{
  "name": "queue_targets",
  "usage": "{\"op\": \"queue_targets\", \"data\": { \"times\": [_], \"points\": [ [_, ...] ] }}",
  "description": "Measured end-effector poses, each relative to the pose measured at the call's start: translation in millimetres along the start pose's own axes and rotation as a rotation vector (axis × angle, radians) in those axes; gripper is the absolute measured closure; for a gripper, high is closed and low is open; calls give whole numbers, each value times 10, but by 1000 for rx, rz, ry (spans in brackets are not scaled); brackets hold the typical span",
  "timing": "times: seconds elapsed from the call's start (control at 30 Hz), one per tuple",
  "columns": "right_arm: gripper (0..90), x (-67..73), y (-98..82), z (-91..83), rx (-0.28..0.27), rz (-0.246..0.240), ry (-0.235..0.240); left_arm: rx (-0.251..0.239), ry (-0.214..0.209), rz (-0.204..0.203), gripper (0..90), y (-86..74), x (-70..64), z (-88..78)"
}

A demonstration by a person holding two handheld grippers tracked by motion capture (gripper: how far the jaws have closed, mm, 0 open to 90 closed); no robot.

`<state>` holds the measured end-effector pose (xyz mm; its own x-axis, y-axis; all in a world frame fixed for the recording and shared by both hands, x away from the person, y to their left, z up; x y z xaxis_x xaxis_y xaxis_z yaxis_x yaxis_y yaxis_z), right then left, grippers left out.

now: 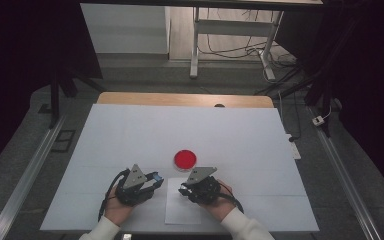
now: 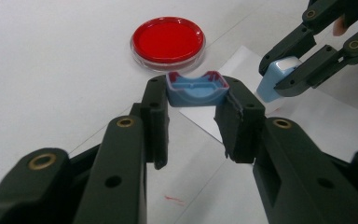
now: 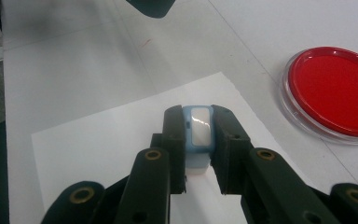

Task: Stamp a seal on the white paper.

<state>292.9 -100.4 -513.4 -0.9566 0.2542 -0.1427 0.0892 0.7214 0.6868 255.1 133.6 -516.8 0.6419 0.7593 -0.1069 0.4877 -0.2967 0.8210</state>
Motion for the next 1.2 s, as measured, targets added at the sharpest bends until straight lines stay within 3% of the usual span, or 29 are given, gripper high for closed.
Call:
{"op": "queue_targets", "data": {
  "times": [1.2],
  "points": [
    [751, 14, 8, -18, -18, -5, -15, -14, 12, -14, 643, -17, 44, -54]
  ]
}}
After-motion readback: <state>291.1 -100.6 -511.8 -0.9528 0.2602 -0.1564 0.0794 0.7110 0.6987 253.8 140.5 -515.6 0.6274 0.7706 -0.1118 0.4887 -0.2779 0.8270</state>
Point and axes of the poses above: each handheld gripper's, and its own axes: z roughly forward along the jaws, y roughly out of its top, x roughly to its left, the point moved 1 cm from there along z, roughly forward along the jaws, and after that the axes turned 7 degrees about -z, right-handed, at the moved point
